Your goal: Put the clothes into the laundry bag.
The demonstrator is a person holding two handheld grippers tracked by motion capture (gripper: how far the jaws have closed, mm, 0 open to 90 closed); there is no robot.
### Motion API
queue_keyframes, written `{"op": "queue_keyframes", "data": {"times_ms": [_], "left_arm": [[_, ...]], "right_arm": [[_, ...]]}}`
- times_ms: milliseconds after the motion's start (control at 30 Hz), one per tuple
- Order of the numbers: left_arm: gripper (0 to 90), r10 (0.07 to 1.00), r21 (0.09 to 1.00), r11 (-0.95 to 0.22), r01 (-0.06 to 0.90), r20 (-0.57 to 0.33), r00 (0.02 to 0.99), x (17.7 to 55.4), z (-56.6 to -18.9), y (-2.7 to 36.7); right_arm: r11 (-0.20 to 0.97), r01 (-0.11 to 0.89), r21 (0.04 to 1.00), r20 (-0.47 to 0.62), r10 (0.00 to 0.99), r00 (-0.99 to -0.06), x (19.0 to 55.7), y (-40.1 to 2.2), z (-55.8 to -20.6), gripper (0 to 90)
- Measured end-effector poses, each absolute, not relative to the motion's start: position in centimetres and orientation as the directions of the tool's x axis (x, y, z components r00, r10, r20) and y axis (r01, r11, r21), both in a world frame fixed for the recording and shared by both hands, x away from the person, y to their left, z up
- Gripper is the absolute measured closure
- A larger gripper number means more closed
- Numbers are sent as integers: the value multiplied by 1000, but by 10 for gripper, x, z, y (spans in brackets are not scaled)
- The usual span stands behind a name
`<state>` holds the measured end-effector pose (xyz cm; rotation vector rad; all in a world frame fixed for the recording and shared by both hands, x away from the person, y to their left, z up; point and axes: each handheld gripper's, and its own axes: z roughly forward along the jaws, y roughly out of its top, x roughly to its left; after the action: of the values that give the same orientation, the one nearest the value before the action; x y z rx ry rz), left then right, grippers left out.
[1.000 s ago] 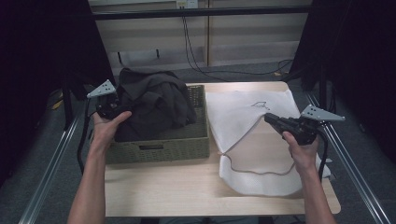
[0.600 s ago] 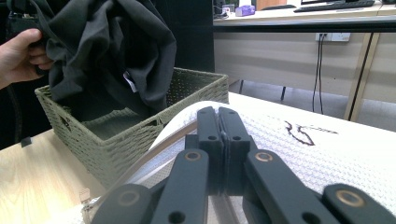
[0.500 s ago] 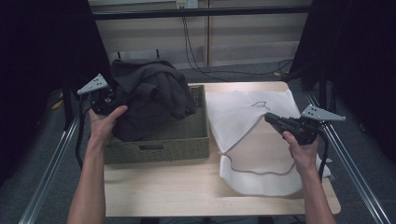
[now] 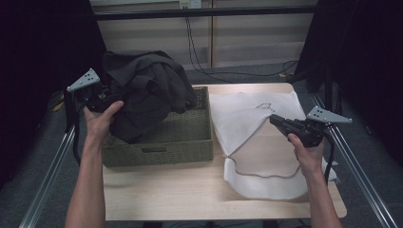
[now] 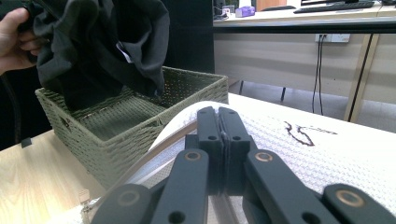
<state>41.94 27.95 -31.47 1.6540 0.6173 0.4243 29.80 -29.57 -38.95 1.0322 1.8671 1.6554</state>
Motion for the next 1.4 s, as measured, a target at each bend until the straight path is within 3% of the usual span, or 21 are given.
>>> {"op": "queue_keyframes", "data": {"times_ms": [1400], "left_arm": [[705,588,1000,-17,-11,19,809,380,-229,272]], "right_arm": [[7,241,970,152,757,-635,298,-295,-389,893]]}}
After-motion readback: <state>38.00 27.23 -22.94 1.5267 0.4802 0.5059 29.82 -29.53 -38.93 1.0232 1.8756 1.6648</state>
